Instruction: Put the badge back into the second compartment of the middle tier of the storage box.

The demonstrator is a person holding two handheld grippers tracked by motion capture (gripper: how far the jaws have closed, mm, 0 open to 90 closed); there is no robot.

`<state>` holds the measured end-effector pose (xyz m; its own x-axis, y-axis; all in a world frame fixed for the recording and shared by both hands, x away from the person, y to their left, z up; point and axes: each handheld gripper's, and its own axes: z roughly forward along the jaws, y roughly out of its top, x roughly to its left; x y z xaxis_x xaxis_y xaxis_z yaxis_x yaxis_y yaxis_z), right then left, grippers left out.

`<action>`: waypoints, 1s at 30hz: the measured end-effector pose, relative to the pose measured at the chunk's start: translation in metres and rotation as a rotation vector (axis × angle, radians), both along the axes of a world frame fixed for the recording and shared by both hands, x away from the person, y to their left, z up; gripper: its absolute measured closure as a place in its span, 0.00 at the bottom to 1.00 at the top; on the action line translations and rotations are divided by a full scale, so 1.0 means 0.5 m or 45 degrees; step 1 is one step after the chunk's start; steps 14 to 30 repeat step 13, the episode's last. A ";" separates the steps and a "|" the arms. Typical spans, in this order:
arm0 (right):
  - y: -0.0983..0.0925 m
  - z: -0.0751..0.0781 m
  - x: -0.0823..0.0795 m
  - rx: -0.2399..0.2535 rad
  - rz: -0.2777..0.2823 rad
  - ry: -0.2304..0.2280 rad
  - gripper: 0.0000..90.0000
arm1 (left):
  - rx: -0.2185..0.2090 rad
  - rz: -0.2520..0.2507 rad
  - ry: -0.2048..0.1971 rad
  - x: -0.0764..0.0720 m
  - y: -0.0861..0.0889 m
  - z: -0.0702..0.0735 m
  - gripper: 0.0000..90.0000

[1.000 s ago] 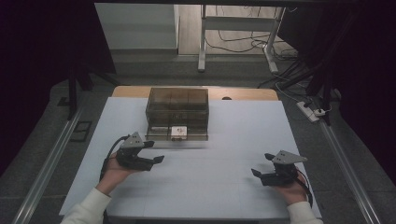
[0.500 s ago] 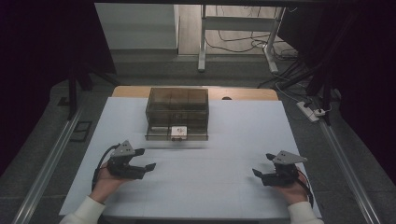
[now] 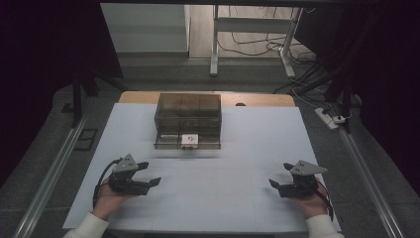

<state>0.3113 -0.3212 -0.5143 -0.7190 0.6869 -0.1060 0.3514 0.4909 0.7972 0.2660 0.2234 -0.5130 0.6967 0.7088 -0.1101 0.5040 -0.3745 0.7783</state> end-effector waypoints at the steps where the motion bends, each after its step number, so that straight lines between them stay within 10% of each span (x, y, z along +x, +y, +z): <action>1: 0.000 0.000 0.000 0.000 0.000 -0.001 0.17 | 0.001 0.000 0.000 0.000 0.000 0.000 0.25; 30: 0.002 0.002 -0.001 -0.002 0.007 -0.006 0.17 | 0.001 0.006 -0.006 0.000 0.000 -0.002 0.25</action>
